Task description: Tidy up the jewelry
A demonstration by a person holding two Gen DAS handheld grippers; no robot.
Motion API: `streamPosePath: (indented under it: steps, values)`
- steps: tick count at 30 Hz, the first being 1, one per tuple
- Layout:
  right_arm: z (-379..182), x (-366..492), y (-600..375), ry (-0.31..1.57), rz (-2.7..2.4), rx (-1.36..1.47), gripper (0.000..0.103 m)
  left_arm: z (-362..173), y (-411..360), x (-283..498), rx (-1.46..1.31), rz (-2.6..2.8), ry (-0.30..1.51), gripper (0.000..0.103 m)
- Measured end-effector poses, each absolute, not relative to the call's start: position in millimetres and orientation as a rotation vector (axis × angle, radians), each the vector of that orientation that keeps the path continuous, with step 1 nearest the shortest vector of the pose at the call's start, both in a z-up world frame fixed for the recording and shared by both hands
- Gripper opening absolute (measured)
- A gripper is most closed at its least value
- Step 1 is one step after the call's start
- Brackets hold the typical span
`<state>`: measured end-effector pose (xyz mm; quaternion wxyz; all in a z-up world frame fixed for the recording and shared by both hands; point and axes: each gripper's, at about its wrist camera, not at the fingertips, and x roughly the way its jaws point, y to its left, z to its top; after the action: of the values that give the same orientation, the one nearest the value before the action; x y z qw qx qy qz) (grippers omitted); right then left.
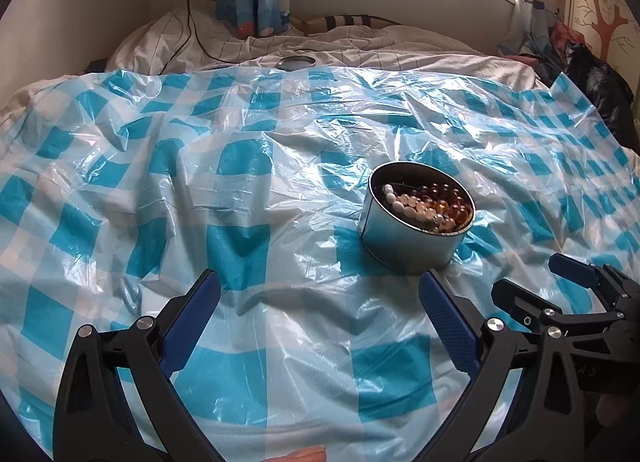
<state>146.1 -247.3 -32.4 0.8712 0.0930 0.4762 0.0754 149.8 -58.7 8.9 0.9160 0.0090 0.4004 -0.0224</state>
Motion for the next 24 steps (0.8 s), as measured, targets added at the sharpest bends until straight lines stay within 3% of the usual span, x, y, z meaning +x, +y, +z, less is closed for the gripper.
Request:
streamPosePath:
  steps: [24]
  values:
    - [-45.8,157.9,-244.4,1.025,0.137,0.148,0.096,-4.5,-64.6,162.9,0.053,-0.036,0.856,0.095]
